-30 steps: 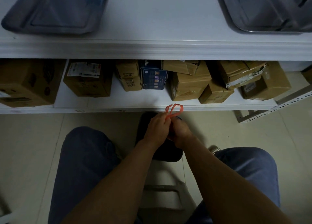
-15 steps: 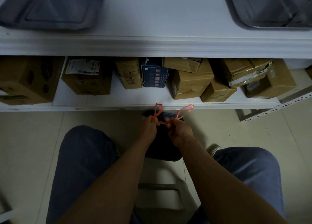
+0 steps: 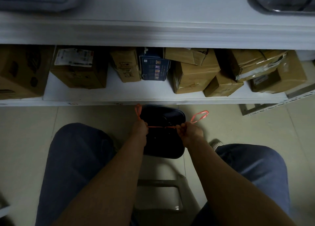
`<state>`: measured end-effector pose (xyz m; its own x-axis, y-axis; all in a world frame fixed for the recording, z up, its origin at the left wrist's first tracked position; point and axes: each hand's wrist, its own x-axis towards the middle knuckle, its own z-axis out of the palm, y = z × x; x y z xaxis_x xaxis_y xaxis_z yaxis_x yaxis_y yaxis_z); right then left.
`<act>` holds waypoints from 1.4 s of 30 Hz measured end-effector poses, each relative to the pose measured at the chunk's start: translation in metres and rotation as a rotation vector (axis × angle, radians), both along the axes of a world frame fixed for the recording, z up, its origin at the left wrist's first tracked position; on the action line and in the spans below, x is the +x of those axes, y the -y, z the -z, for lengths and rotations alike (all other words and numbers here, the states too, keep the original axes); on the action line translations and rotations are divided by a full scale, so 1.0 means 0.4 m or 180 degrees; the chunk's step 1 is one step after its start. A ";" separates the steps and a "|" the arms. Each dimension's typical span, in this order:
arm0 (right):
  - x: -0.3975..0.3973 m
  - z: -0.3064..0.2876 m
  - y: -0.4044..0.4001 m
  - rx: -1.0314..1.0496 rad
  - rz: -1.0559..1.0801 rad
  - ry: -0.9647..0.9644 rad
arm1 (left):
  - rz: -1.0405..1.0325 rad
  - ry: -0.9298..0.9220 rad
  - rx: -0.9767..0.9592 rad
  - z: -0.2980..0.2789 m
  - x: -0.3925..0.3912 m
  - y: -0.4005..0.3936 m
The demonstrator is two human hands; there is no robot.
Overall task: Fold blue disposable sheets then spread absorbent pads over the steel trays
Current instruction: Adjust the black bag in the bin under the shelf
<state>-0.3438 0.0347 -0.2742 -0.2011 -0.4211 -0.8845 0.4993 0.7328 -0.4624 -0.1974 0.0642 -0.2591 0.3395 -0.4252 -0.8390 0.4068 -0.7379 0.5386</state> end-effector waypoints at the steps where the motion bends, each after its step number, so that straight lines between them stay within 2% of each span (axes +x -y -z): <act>1: 0.000 0.003 0.002 0.0014 0.0018 -0.0010 | -0.0111 -0.0045 -0.0001 -0.006 0.001 0.002; 6: 0.001 0.005 0.008 0.0073 0.0029 -0.0008 | -0.0292 -0.0087 0.0128 0.009 0.015 0.008; 10: 0.005 0.013 0.005 0.0135 -0.0082 0.0055 | -0.0695 -0.0667 0.0389 0.044 0.022 -0.001; 14: 0.010 0.015 0.005 0.0124 -0.0390 0.0240 | -0.0954 -0.0994 0.0202 0.053 0.020 -0.006; 20: 0.005 -0.004 0.001 0.0070 -0.0671 0.0013 | -0.0895 -0.1056 0.0172 0.061 0.012 -0.007; 22: -0.002 -0.016 0.003 0.0133 -0.0729 0.0051 | -0.0905 -0.1061 0.0140 0.047 0.010 -0.004; 27: -0.004 -0.049 0.008 0.0234 -0.0959 -0.0297 | -0.0975 -0.1011 0.0004 -0.004 0.009 0.000; 31: 0.002 -0.099 0.008 -0.0045 -0.1222 -0.0475 | -0.0974 -0.1032 -0.0105 -0.068 0.008 -0.004; 35: 0.014 -0.172 0.000 -0.0328 -0.1364 -0.0328 | -0.0925 -0.1078 -0.0307 -0.130 0.006 -0.018; 42: 0.040 -0.304 0.000 -0.0433 -0.1163 -0.0233 | -0.0700 -0.0989 -0.0523 -0.264 0.022 -0.037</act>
<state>-0.3278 0.0346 -0.1525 -0.0766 -0.5889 -0.8045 0.1790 0.7857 -0.5922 -0.1888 0.0789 -0.1534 0.1784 -0.5077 -0.8428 0.7070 -0.5296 0.4687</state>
